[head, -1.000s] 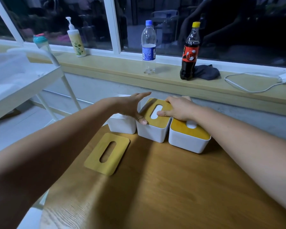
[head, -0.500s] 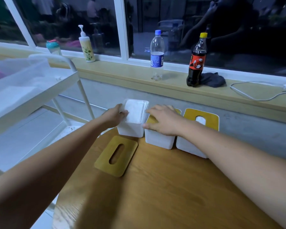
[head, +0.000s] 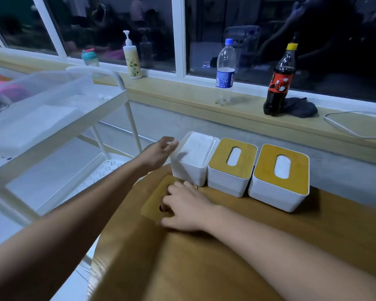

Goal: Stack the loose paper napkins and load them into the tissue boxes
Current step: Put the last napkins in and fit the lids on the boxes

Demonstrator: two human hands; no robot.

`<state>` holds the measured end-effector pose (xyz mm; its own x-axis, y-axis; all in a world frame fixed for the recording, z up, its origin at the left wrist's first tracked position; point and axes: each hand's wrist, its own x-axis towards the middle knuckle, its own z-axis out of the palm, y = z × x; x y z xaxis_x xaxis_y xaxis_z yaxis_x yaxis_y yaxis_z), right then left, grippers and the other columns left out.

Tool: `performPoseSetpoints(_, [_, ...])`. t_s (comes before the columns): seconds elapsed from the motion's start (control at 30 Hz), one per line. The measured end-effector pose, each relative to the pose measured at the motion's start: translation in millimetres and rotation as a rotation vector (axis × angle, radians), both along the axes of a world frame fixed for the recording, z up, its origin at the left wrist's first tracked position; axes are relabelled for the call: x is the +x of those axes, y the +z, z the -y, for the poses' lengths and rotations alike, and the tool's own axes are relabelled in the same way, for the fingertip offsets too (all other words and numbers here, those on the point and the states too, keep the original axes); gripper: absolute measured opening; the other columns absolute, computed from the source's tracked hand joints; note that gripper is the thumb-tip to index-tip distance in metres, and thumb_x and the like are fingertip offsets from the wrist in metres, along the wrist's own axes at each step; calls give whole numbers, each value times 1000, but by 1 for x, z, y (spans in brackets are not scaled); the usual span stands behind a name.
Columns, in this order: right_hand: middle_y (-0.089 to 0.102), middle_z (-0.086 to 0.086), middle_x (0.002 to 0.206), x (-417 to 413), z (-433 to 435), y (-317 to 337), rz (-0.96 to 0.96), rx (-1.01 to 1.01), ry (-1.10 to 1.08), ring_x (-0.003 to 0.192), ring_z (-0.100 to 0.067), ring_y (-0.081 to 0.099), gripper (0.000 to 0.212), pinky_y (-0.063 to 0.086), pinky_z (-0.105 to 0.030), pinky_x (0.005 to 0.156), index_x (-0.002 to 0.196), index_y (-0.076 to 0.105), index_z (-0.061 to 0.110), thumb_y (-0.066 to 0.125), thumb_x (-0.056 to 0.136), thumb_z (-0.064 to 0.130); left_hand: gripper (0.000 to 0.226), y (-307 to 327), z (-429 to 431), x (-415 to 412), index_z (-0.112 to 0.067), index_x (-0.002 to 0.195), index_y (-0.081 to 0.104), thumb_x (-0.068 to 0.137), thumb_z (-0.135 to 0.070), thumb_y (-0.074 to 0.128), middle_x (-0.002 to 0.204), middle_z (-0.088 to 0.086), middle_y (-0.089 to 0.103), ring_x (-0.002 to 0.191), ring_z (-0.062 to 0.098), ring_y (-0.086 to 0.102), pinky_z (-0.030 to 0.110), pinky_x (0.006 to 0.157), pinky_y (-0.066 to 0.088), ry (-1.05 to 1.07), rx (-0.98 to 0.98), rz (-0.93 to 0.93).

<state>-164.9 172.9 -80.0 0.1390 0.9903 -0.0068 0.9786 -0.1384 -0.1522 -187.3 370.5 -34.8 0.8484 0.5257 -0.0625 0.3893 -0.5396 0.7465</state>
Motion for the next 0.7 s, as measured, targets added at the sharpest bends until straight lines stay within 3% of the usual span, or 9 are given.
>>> performPoseSetpoints(0.13, [56,-4,120,-12,-6,-5,-10,-23,-26,119,-25,46,56,33,-42,108,120,65,19,66,92,68,44,-9,1,-39,-35,143,60,103,-55,64,128,-10,70,112,11,68,29,77,54,60,-14,3])
performPoseSetpoints(0.27, [57,-6,116,-18,-9,-6,26,1,-29,118,-28,49,49,33,-47,113,114,64,15,65,94,59,28,-27,9,-73,-34,125,70,101,-47,70,111,-15,73,100,8,71,22,75,50,122,0,-63])
performPoseSetpoints(0.33, [58,-6,112,-21,-9,-8,33,9,-45,115,-28,49,50,32,-47,112,110,64,13,66,91,59,26,-40,11,-85,-29,122,71,100,-42,73,105,-12,75,91,10,73,25,74,55,169,-44,-85])
performPoseSetpoints(0.47, [56,-2,102,-24,-8,-12,22,57,-51,110,-26,47,45,32,-46,111,98,59,17,66,85,59,28,-52,18,-97,-29,113,72,94,-47,79,104,-6,72,97,16,70,36,84,60,218,-33,-144])
performPoseSetpoints(0.6, [53,4,97,-24,-4,-13,-17,83,-33,106,-23,45,44,32,-46,111,93,57,18,65,82,59,33,-50,29,-102,-27,111,74,87,-46,86,103,-5,72,96,13,68,29,75,55,190,-16,-157])
performPoseSetpoints(0.7, [57,3,99,-24,1,-8,-8,93,-17,105,-21,45,44,31,-45,112,97,62,18,65,83,60,32,-47,25,-105,-24,110,76,85,-35,91,104,-1,75,95,19,71,30,73,56,213,-146,-166])
